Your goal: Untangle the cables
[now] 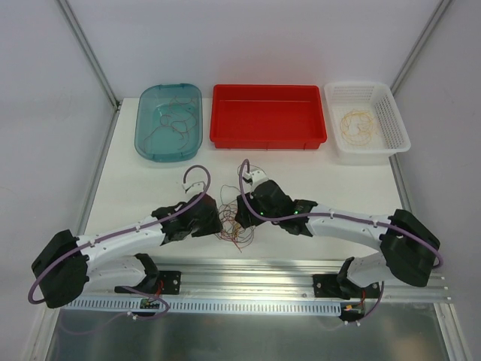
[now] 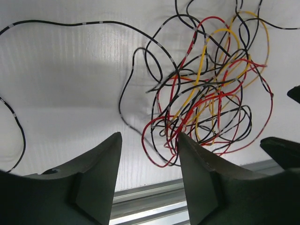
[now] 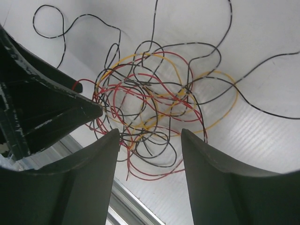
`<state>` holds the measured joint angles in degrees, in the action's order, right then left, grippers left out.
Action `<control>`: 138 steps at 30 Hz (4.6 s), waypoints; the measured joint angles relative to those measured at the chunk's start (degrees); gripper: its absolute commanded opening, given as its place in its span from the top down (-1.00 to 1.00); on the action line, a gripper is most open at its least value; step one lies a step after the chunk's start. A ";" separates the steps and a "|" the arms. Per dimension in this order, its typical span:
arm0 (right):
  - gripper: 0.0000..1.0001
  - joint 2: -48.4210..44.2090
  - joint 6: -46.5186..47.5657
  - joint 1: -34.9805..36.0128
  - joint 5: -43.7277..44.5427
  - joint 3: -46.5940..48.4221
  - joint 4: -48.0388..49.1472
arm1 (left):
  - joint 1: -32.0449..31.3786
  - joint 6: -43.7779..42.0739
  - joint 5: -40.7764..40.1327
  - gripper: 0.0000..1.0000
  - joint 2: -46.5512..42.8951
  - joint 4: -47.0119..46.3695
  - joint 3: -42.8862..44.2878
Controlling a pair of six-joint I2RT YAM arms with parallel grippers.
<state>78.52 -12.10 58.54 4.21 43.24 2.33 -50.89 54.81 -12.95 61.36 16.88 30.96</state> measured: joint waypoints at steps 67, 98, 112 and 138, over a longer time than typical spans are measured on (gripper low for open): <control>0.99 -22.32 5.64 -18.10 -5.57 0.76 -24.39 | 3.04 -19.63 18.95 -0.37 5.14 -3.08 10.97; 0.98 -24.15 5.70 -18.08 -1.44 -0.87 -25.75 | -4.68 -23.76 12.61 1.00 29.11 -7.54 24.83; 0.99 -24.76 5.18 -30.38 4.52 -2.91 -30.91 | 4.90 -25.07 6.03 1.00 3.08 3.72 24.39; 0.99 -33.14 4.68 -57.72 0.63 18.18 -46.05 | 27.80 -35.65 -30.84 1.00 -12.50 31.06 36.06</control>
<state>45.39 -7.42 0.82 4.84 61.43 -43.72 -23.09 19.16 -43.79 48.86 47.94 67.02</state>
